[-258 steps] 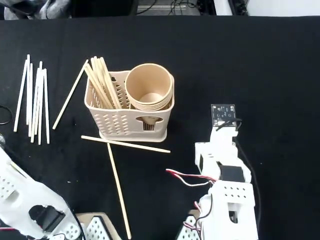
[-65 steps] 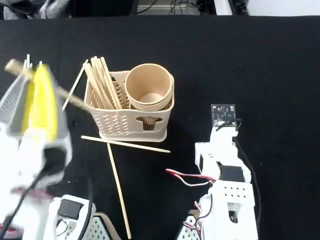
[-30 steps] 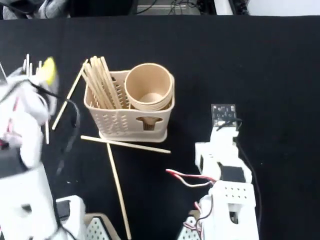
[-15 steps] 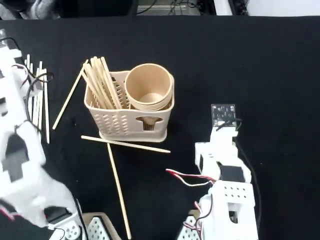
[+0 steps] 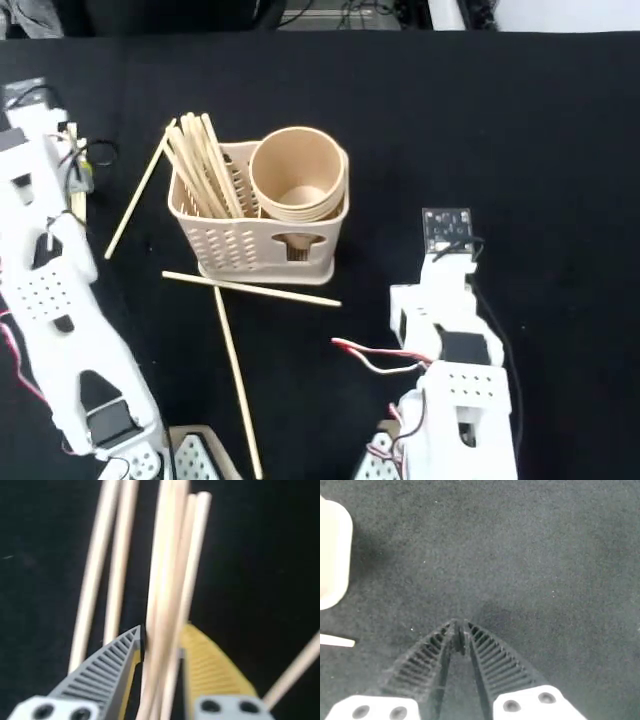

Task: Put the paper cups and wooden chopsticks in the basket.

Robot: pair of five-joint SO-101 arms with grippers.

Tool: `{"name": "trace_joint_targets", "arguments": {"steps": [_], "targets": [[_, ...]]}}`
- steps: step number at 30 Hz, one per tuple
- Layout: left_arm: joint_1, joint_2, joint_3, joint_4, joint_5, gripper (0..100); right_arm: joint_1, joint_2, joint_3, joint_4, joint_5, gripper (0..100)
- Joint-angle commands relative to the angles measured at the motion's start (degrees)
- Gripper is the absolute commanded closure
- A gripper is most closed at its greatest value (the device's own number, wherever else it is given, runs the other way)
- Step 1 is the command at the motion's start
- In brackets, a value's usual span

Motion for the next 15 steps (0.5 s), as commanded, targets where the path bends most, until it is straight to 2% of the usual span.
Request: {"name": "trace_joint_targets", "arguments": {"steps": [1, 11, 15], "targets": [[-0.48, 2.64, -8.31, 6.24, -1.23, 96, -0.79, -0.13, -0.22, -1.05, 0.0, 98.3], [-0.92, 6.24, -25.63, 25.76, -1.05, 97, -0.79, -0.13, -0.22, -1.05, 0.0, 98.3], [-2.07, 5.63, -26.15, 25.58, -0.79, 97, -0.79, -0.13, -0.22, -1.05, 0.0, 98.3]]}}
